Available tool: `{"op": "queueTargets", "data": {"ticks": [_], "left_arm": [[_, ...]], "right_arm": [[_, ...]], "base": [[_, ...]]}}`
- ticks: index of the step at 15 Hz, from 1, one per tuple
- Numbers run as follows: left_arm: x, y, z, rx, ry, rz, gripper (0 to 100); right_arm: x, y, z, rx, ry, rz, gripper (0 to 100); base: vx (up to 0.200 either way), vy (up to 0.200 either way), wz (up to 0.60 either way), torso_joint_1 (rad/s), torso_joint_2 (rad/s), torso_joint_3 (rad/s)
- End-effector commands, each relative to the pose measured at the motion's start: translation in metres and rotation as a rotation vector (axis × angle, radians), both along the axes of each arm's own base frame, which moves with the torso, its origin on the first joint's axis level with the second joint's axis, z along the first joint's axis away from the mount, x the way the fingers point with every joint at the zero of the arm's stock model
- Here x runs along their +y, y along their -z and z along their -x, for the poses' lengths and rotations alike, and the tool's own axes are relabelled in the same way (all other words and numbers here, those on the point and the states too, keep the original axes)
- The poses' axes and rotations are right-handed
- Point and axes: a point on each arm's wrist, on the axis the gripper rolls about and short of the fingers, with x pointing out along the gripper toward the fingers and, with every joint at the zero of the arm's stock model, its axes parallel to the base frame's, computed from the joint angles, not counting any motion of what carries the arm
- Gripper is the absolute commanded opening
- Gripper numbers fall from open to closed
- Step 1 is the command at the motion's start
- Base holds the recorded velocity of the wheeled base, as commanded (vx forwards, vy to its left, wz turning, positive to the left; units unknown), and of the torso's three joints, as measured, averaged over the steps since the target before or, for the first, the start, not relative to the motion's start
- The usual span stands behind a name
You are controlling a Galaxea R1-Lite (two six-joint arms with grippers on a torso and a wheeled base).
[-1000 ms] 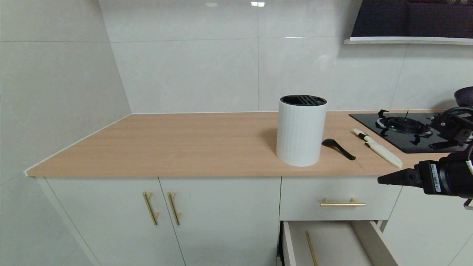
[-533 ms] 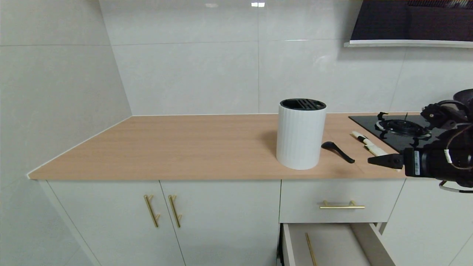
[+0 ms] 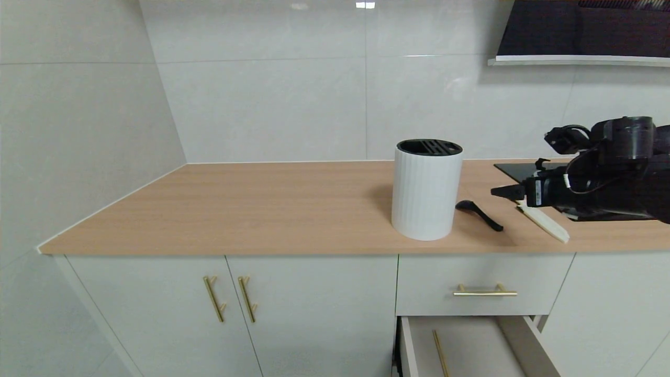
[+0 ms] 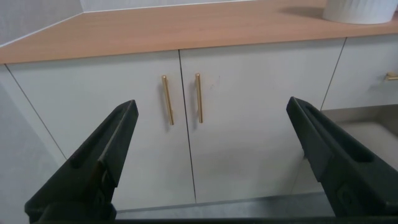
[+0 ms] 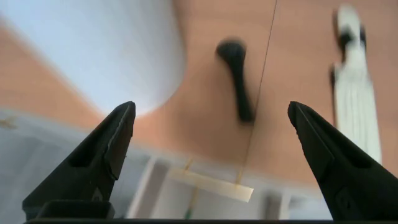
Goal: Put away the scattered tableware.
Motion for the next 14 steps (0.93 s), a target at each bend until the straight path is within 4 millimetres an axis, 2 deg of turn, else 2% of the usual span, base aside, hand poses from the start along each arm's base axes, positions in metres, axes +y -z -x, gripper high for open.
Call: {"op": "queueTargets", "data": {"ticks": [1, 3, 7, 14], "left_arm": [[0.000, 0.000, 0.000, -0.001, 0.000, 0.000, 100], [0.000, 0.000, 0.000, -0.001, 0.000, 0.000, 100], [0.000, 0.000, 0.000, 0.001, 0.000, 0.000, 100], [0.000, 0.000, 0.000, 0.001, 0.000, 0.000, 100]], "right_arm": [[-0.003, 0.044, -0.032, 0.035, -0.022, 0.044, 100], [-0.002, 0.063, -0.038, 0.065, -0.050, 0.043, 100], [-0.002, 0.088, -0.052, 0.066, -0.059, 0.049, 100], [-0.006, 0.104, -0.066, 0.059, -0.046, 0.065, 100]], "base": [[0.000, 0.000, 0.00, 0.000, 0.00, 0.000], [0.000, 0.000, 0.00, 0.000, 0.00, 0.000], [0.000, 0.000, 0.00, 0.000, 0.00, 0.000], [0.000, 0.000, 0.00, 0.000, 0.00, 0.000]]}}
